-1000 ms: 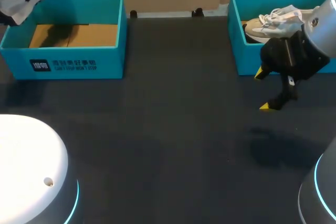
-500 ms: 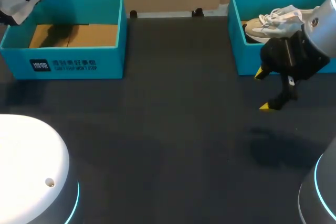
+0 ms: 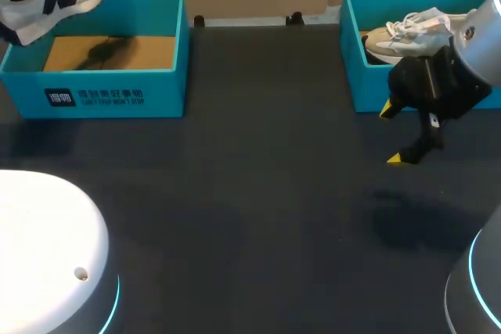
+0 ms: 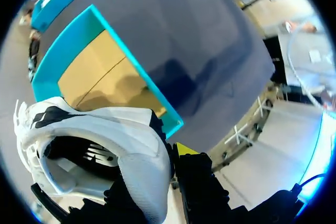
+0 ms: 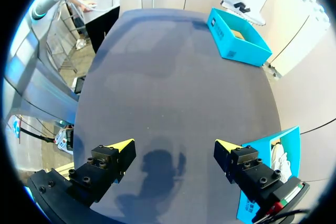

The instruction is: Take the shoe out of the shoebox, open the shoe tongue, remove and reinsert the insole, then place the shoe into the shoebox

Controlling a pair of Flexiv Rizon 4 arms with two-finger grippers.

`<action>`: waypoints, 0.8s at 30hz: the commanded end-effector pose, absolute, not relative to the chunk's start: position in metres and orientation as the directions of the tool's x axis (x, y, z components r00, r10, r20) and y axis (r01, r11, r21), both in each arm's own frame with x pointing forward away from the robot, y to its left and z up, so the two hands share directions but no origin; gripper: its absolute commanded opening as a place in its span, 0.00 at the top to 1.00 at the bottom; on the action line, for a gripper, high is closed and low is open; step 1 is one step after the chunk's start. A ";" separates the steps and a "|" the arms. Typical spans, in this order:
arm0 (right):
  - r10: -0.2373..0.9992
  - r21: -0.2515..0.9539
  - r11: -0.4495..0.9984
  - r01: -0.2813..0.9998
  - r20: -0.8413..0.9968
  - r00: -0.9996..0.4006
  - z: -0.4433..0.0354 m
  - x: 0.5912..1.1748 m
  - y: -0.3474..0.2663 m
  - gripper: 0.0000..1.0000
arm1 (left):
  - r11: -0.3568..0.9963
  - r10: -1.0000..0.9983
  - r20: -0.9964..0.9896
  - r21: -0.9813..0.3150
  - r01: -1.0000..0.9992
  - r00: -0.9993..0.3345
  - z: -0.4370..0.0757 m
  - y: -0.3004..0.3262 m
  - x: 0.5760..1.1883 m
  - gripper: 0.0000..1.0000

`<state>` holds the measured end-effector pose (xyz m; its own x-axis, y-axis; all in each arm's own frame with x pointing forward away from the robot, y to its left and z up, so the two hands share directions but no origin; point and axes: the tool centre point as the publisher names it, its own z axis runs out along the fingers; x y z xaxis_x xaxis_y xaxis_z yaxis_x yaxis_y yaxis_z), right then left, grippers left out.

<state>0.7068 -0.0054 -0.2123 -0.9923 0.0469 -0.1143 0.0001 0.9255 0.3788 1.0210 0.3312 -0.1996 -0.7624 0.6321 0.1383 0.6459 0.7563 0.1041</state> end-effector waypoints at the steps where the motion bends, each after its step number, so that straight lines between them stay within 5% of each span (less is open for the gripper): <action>1: 0.047 0.377 0.926 0.000 -0.115 -0.992 -0.213 0.707 -0.005 0.00 | 0.589 0.785 0.181 0.077 0.804 -0.592 -0.191 0.335 1.029 1.00; 24: 0.047 0.377 0.926 0.000 -0.115 -0.992 -0.213 0.707 -0.005 0.00 | 0.242 0.948 0.202 0.040 0.969 -0.245 -0.193 0.338 1.067 1.00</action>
